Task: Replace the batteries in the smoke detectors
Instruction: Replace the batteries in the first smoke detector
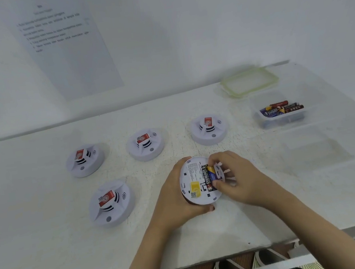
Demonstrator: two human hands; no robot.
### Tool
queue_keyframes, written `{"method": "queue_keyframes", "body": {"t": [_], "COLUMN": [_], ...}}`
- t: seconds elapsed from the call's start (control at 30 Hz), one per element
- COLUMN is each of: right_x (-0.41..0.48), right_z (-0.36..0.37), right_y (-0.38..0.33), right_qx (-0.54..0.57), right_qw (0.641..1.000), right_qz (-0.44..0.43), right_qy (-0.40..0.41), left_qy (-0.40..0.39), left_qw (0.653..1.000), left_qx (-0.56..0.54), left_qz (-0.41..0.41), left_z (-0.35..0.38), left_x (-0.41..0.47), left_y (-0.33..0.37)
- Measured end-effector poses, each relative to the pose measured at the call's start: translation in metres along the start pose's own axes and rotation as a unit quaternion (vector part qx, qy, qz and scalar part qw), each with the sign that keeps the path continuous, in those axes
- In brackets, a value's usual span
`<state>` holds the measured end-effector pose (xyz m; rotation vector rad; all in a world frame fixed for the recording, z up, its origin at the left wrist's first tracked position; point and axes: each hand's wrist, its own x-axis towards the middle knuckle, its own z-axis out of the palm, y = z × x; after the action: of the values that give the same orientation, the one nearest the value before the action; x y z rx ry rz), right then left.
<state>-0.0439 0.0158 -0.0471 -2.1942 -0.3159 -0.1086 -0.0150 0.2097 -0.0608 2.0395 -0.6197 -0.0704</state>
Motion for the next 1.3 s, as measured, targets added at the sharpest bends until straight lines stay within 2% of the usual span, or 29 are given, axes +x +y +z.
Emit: {"method": "queue_keyframes", "body": {"t": [0.17,0.37,0.5,0.63,0.73,0.87,1.0,1.07,1.17,1.3], "right_x": [0.007,0.003,0.000,-0.004,-0.008,-0.016,-0.036,-0.046,-0.058,-0.064], "right_z": [-0.006,-0.009,-0.003,-0.009,-0.021,-0.055,-0.098,-0.116,-0.136,-0.150], "right_y": [-0.002,-0.003,-0.002,-0.011,-0.018,-0.021,-0.010,0.002,0.023,0.033], "right_qx": [-0.012,0.067,-0.015,-0.008,0.037,0.108,0.065,0.008,-0.055,-0.143], "right_qw": [0.999,0.997,0.997,0.991,0.983,0.955,0.930,0.930,0.941,0.959], "right_qz": [0.012,0.028,-0.021,-0.032,-0.022,-0.010,0.055,0.104,0.164,0.162], "right_qy": [-0.034,-0.040,0.074,0.133,0.179,0.277,0.358,0.352,0.290,0.182], "left_qy": [-0.002,-0.009,-0.015,-0.015,-0.004,0.006,0.000,-0.009,-0.028,-0.044], "left_qw": [1.000,1.000,1.000,0.999,0.998,0.997,0.995,0.995,0.994,0.992], "left_qx": [0.001,0.001,-0.011,-0.035,-0.054,-0.069,-0.079,-0.082,-0.086,-0.082], "left_qz": [0.007,0.002,-0.001,0.004,0.017,0.044,0.060,0.060,0.066,0.085], "left_z": [0.000,0.000,0.001,0.002,0.005,0.010,0.021,0.031,0.049,0.070], "left_x": [0.000,0.000,0.001,0.003,0.008,0.022,0.041,0.049,0.060,0.073], "left_y": [0.002,-0.002,0.000,0.006,0.019,0.041,0.058,0.064,0.071,0.083]}}
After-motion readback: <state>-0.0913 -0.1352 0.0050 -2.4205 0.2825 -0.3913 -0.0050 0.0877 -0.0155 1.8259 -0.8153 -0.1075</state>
